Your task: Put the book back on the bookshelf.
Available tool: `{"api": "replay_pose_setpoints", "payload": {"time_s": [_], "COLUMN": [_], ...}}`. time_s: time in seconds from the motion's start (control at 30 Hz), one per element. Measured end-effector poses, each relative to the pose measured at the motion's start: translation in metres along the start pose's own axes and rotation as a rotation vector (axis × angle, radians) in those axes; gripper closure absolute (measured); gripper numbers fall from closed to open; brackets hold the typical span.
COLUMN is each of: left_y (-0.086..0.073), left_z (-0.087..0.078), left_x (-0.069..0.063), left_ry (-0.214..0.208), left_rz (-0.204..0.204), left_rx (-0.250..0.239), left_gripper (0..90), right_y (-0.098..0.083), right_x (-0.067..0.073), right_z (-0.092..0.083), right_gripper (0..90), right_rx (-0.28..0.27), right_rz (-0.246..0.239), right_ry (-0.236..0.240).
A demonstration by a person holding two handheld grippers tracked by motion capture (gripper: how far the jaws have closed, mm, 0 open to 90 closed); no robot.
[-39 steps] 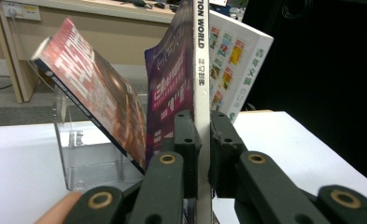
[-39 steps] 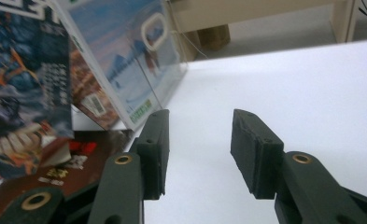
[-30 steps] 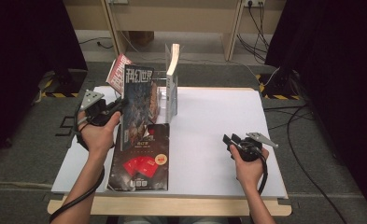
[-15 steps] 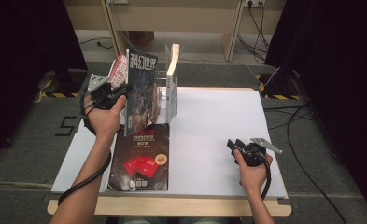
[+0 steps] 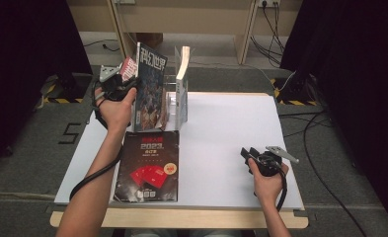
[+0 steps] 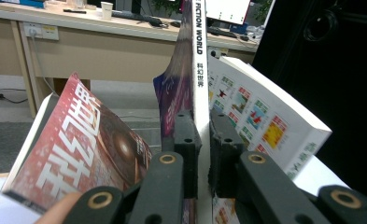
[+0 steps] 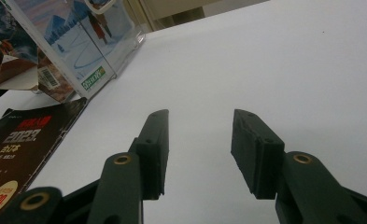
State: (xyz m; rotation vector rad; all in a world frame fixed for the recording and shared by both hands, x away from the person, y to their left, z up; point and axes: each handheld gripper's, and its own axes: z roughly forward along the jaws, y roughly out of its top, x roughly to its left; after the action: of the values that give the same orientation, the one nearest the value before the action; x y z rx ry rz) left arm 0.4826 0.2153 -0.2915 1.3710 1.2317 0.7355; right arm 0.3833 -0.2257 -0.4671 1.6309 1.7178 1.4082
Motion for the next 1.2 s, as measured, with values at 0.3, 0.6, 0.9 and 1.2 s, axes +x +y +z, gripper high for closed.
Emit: {"api": "replay_pose_setpoints", "payload": {"time_s": [0.3, 0.6, 0.9, 1.2], "left_y": [0.002, 0.019, 0.019, -0.018], "left_z": [0.014, 0.009, 0.034, 0.049], "left_x": [0.008, 0.008, 0.019, 0.038], "left_ry": [0.028, 0.01, 0.061, 0.127], "left_rz": [-0.021, -0.03, -0.038, -0.02], "left_rx": [0.019, -0.016, -0.045, 0.006], "left_gripper": [82.8, 82.9, 82.8, 82.6], "right_y": [-0.001, -0.002, -0.004, -0.005], "right_x": [-0.003, -0.002, -0.001, -0.002], "right_z": [0.001, 0.002, 0.004, 0.003], "right_gripper": [57.7, 57.7, 57.7, 57.7], "right_rx": [0.004, 0.006, 0.016, 0.021], "right_rz": [-0.002, -0.004, -0.009, 0.0], "right_ry": [0.001, -0.001, 0.005, 0.008]}}
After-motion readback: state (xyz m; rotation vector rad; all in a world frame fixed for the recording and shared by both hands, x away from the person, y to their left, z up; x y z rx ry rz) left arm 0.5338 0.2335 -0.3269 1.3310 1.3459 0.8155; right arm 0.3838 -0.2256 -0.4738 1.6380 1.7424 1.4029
